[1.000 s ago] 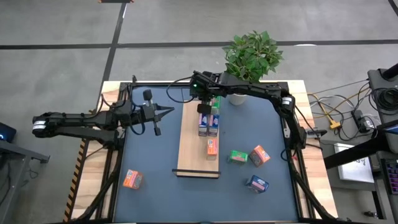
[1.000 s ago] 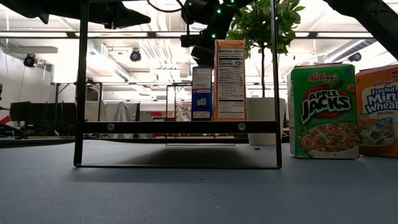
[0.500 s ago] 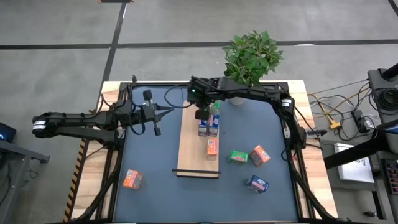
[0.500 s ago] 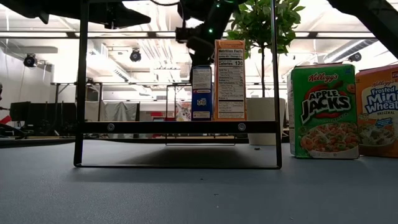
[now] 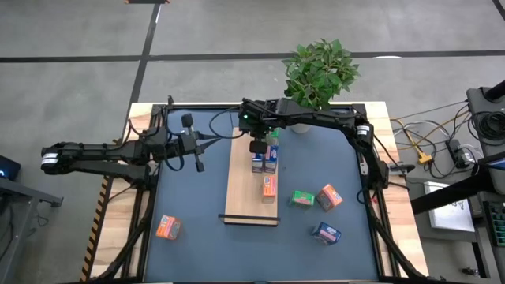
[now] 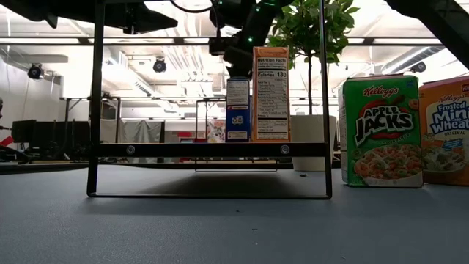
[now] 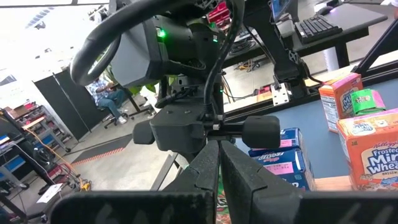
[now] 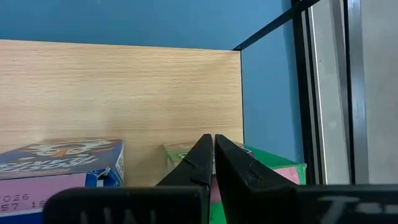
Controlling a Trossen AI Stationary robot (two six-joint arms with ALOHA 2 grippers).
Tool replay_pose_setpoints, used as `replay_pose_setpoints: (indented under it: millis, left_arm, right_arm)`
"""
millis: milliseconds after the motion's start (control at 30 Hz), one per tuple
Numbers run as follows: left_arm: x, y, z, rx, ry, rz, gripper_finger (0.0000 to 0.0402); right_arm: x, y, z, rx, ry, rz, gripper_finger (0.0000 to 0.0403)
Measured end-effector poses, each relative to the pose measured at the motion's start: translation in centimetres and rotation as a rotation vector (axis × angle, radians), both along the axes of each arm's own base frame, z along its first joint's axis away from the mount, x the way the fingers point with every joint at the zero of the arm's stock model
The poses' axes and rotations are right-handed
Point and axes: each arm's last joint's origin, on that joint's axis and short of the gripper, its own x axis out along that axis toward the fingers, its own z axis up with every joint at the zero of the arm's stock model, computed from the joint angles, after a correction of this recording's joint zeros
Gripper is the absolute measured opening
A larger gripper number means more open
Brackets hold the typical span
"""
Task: Stack cereal on shelf
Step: Put the left green cereal box on the shelf aligned with the other green cereal box
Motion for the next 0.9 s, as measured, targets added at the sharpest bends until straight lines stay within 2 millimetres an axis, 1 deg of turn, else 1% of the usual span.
replay_pose_setpoints:
  millis: [200, 433, 567, 700, 900]
  left_arm:
    - [0.0, 0.0, 0.0, 0.000, 0.000, 0.000, 0.0000]
    - [0.0, 0.0, 0.0, 0.000, 0.000, 0.000, 0.0000]
    - [0.0, 0.0, 0.0, 0.000, 0.000, 0.000, 0.0000]
    - [0.0, 0.0, 0.0, 0.000, 0.001, 0.000, 0.0000]
    - [0.0, 0.0, 0.0, 0.000, 0.001, 0.000, 0.0000]
  right_arm:
    - [0.0, 0.2, 0.3, -0.004, -0.014, -0.001, 0.0009]
    - [-1.2, 0.4, 2.6, -0.030, -0.063, -0.024, 0.0009]
    - [-2.1, 0.6, 3.5, -0.044, -0.051, -0.059, 0.0009]
    - [-2.6, 0.7, 3.2, -0.020, 0.002, -0.078, 0.0009]
    - [-2.4, 0.7, 2.1, -0.006, 0.050, -0.080, 0.0009]
